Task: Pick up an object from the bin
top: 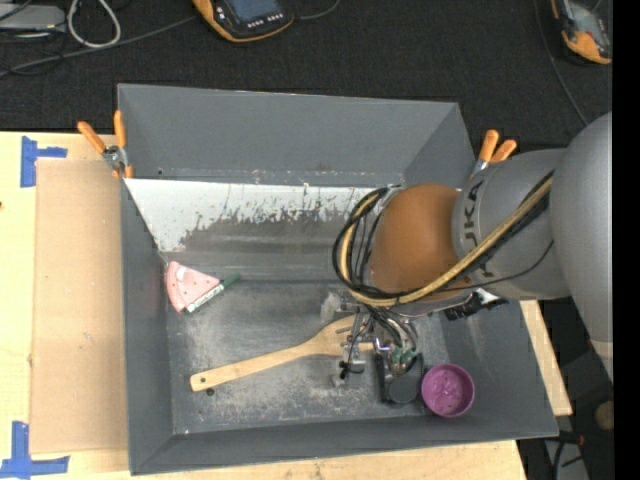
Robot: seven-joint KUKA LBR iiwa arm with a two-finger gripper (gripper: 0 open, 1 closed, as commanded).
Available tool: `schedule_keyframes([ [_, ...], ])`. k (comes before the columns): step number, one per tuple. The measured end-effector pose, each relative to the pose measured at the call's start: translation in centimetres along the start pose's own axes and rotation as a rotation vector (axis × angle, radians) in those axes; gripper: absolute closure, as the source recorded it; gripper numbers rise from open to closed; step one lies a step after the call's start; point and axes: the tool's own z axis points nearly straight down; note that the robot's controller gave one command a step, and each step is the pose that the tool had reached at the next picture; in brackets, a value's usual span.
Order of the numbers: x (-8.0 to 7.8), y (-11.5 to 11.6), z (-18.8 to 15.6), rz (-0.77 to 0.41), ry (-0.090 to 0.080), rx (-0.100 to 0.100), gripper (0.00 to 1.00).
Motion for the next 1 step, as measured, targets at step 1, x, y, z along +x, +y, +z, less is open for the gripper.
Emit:
schedule_keyframes([
  [1,3.44,-2.95,-0.21,-0.258,-0.010,0.000,1.00],
])
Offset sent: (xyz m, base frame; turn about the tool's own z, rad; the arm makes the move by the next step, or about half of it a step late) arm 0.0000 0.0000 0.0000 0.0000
